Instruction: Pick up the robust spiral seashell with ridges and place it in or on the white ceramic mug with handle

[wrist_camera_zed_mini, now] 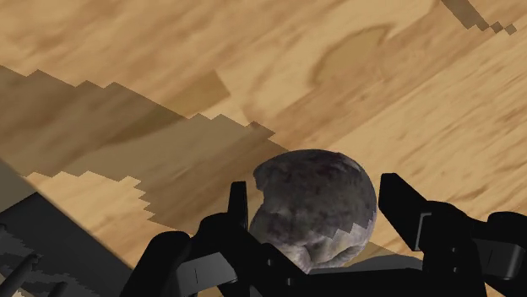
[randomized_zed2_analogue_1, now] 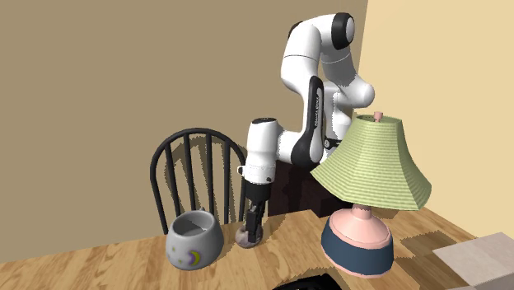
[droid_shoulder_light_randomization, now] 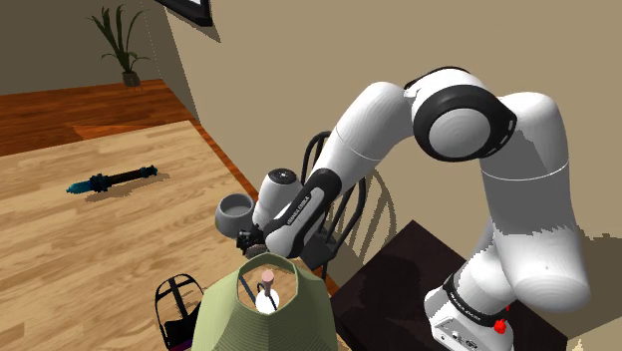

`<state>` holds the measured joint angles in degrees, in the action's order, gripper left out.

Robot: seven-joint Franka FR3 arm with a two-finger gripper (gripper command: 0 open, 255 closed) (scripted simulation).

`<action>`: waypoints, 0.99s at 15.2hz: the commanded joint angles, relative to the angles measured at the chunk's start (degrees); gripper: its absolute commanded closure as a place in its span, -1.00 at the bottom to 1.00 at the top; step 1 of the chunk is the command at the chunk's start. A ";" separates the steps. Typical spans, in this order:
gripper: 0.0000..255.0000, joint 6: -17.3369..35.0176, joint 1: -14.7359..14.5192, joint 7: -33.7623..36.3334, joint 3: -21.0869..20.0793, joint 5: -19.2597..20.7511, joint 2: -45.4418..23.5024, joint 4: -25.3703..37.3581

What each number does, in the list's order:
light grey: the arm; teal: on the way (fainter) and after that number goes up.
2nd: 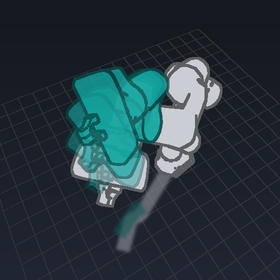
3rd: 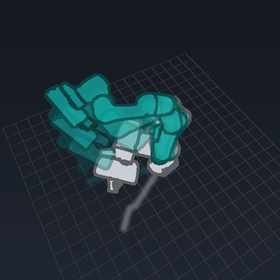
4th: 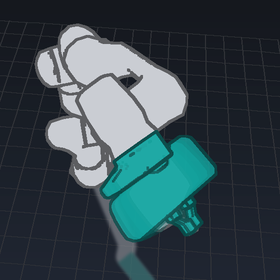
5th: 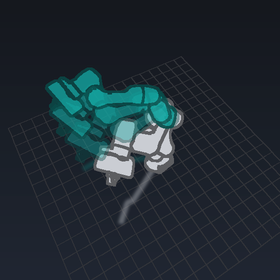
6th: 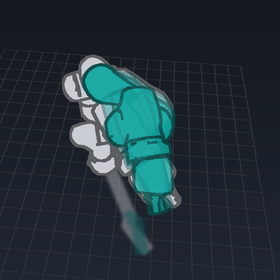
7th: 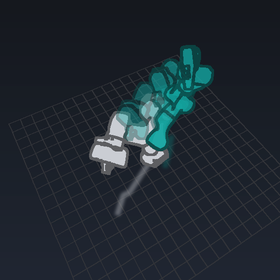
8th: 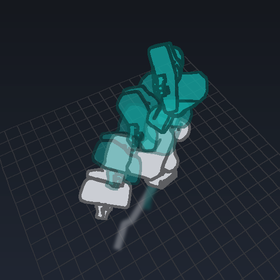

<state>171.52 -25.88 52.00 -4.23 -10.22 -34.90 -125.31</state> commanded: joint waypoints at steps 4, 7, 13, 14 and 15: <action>1.00 -0.01 -0.01 0.00 0.01 0.00 -0.03 0.04; 1.00 0.03 -0.02 0.01 0.00 0.00 -0.05 0.02; 1.00 -2.09 -0.29 0.37 0.35 0.12 3.16 -1.07; 1.00 -2.64 -0.37 0.47 0.44 0.16 3.94 -1.30; 1.00 -3.19 -0.45 0.57 0.54 0.20 4.72 -1.53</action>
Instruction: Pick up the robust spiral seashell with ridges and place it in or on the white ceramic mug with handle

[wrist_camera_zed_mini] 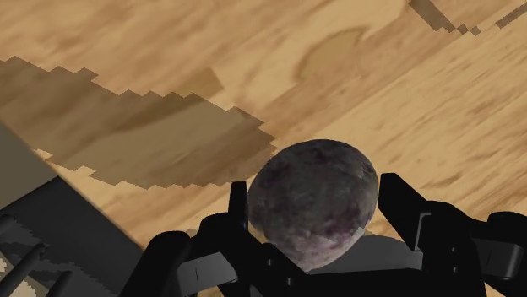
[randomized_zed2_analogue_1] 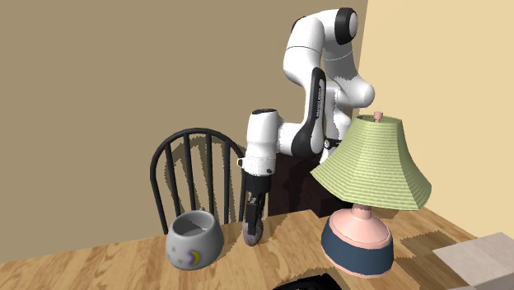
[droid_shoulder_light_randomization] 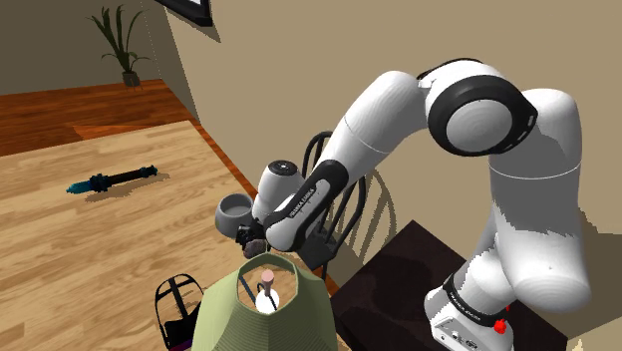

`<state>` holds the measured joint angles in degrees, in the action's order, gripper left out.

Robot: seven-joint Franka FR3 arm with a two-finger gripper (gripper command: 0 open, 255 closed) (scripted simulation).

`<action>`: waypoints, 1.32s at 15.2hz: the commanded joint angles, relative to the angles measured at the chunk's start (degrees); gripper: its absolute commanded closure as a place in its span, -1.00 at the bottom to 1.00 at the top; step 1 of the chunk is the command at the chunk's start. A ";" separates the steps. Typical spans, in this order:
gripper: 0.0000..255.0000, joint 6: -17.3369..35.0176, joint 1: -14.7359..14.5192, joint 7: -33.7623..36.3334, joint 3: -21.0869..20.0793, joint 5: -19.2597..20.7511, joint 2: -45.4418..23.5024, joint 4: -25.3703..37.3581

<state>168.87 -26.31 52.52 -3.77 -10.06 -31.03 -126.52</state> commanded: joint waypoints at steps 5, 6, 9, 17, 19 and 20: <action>1.00 -3.40 -0.41 0.60 0.57 0.33 4.65 -1.25; 1.00 -4.00 -0.49 0.72 0.67 0.40 5.40 -1.40; 1.00 -5.82 -0.71 1.08 0.96 0.65 7.59 -1.78; 1.00 -10.94 -1.16 2.14 1.65 1.50 13.15 -2.22; 1.00 -12.26 -1.24 2.41 1.79 1.73 14.47 -2.20; 1.00 -12.94 -1.28 2.54 1.85 1.84 15.11 -2.18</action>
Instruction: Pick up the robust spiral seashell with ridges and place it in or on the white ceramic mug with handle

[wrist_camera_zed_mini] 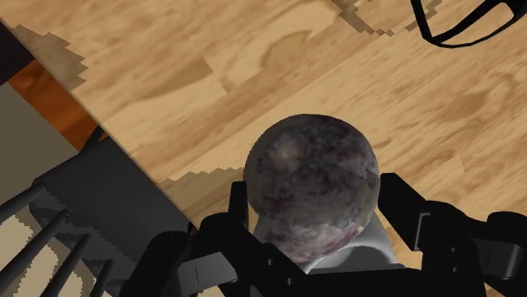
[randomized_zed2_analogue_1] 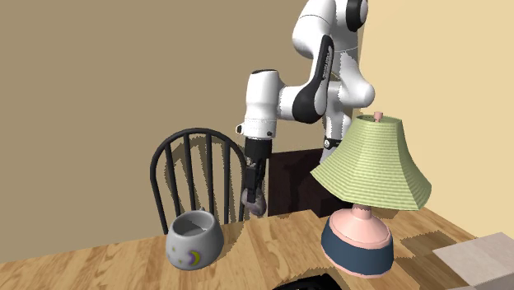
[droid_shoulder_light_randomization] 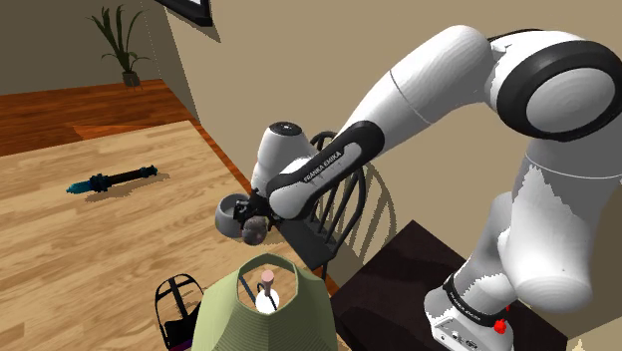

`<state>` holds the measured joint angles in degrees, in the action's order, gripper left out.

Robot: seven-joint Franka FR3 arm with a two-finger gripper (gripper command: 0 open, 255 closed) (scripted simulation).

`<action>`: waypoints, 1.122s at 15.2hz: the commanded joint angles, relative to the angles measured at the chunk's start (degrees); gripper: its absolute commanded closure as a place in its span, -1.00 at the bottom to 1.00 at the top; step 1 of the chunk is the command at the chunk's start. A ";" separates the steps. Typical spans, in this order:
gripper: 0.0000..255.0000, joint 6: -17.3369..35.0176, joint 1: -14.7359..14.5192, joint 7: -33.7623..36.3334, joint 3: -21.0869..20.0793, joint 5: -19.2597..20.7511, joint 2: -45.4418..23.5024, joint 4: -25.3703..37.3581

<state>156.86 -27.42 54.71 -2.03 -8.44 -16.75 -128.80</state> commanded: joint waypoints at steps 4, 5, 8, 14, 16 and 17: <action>1.00 -3.65 -0.29 0.88 0.33 0.68 3.34 0.34; 1.00 -4.34 -0.31 1.00 0.38 0.79 3.94 0.43; 1.00 -6.02 0.38 0.07 0.68 0.69 3.39 2.58; 1.00 -11.70 4.40 -5.36 1.80 -0.33 -4.89 16.05; 1.00 -13.90 5.67 -6.80 2.07 -0.52 -7.94 21.14; 1.00 -15.06 6.29 -7.46 2.20 -0.60 -9.53 23.82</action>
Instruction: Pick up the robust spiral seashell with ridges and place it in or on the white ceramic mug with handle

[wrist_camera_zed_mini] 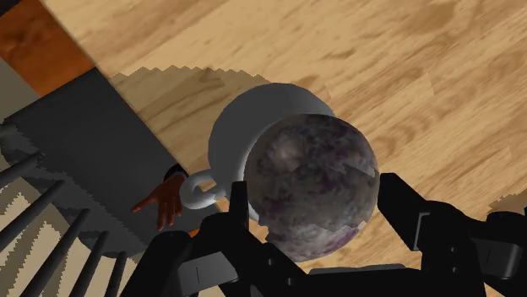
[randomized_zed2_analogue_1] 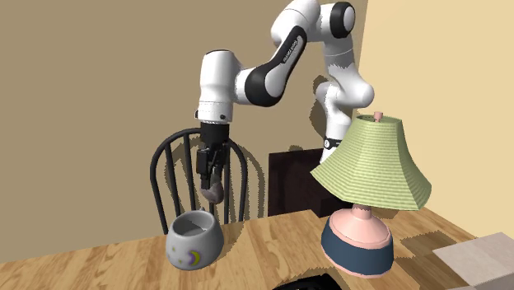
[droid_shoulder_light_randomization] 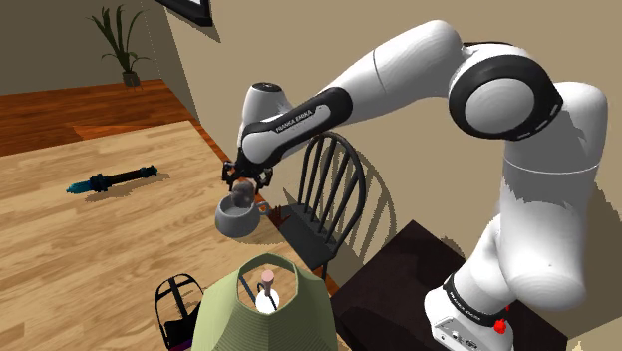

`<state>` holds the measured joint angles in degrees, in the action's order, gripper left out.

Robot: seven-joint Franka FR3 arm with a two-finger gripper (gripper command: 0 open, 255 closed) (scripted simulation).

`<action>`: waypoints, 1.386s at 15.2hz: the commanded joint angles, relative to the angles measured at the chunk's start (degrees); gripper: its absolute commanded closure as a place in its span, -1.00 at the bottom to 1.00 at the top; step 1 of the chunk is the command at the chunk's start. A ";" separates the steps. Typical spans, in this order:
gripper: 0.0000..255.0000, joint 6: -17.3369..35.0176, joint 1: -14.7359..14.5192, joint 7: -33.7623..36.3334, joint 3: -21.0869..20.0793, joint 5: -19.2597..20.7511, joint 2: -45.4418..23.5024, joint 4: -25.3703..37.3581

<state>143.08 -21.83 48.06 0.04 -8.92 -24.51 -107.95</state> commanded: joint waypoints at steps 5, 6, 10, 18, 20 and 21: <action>1.00 -2.30 2.09 -2.39 0.21 -0.44 -6.76 8.81; 1.00 -1.76 2.11 -2.49 0.16 -0.51 -7.24 8.74; 1.00 0.40 2.22 -2.89 -0.04 -0.79 -9.18 8.51; 1.00 3.73 2.41 -3.53 -0.40 -1.23 -12.59 8.57; 1.00 3.73 2.41 -3.53 -0.39 -1.23 -12.59 8.57; 1.00 3.73 2.41 -3.53 -0.39 -1.23 -12.59 8.57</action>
<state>146.81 -19.34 44.50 -0.29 -10.14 -37.01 -99.35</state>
